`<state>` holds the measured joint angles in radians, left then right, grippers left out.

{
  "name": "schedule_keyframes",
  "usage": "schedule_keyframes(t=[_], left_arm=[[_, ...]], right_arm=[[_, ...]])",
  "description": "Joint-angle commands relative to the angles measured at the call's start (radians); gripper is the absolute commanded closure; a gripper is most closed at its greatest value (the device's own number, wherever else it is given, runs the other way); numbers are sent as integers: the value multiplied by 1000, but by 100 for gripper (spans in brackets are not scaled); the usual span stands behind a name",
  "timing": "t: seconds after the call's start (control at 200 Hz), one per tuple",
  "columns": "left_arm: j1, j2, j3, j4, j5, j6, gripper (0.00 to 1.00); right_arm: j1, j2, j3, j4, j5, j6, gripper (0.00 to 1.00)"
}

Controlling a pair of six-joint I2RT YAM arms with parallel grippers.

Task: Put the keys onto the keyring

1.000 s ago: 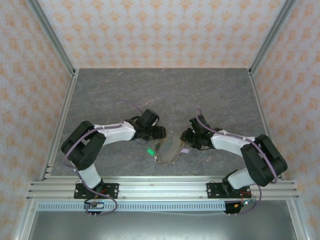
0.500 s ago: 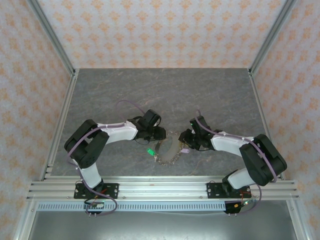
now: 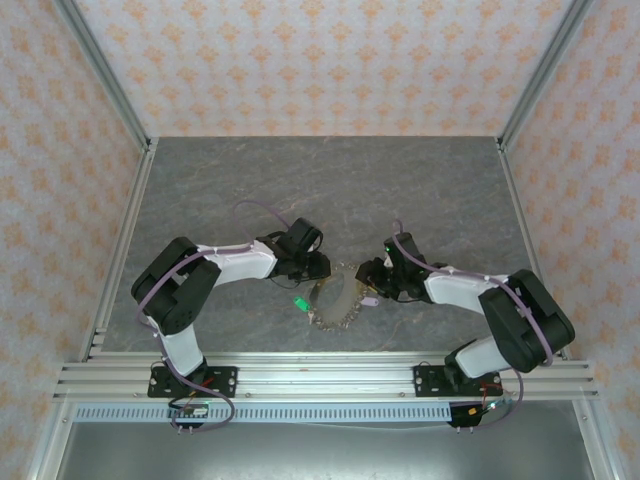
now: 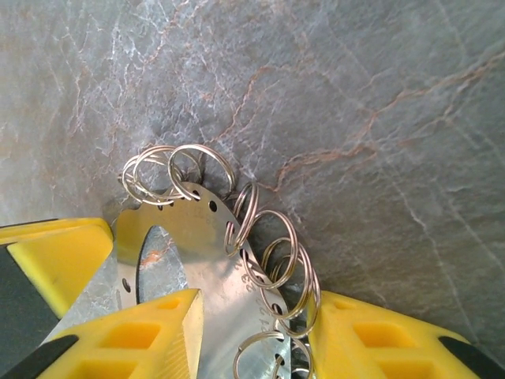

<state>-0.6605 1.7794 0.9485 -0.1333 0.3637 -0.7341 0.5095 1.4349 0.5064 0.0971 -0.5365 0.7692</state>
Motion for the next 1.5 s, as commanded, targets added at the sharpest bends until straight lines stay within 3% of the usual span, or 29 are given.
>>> schedule_keyframes(t=[0.0,0.13,0.3,0.485,0.626,1.016,1.496], left_arm=[[-13,42,14,2,19,-11,70],[-13,37,21,-10,12,-5,70],[-13,35,17,-11,8,-7,71],[-13,27,15,-15,10,-2,71],[-13,25,12,-11,11,-2,71],[-13,29,11,5,29,-10,72],[-13,25,10,11,27,-16,73]], right_arm=[[8,-24,-19,66,0,-19,61],[8,-54,-46,69,39,-18,71],[8,-47,-47,13,83,-21,69],[8,-11,-31,55,-1,-13,66],[8,36,-25,114,-82,-19,70],[8,104,-28,238,-77,-96,69],[7,100,-47,378,-132,-130,78]])
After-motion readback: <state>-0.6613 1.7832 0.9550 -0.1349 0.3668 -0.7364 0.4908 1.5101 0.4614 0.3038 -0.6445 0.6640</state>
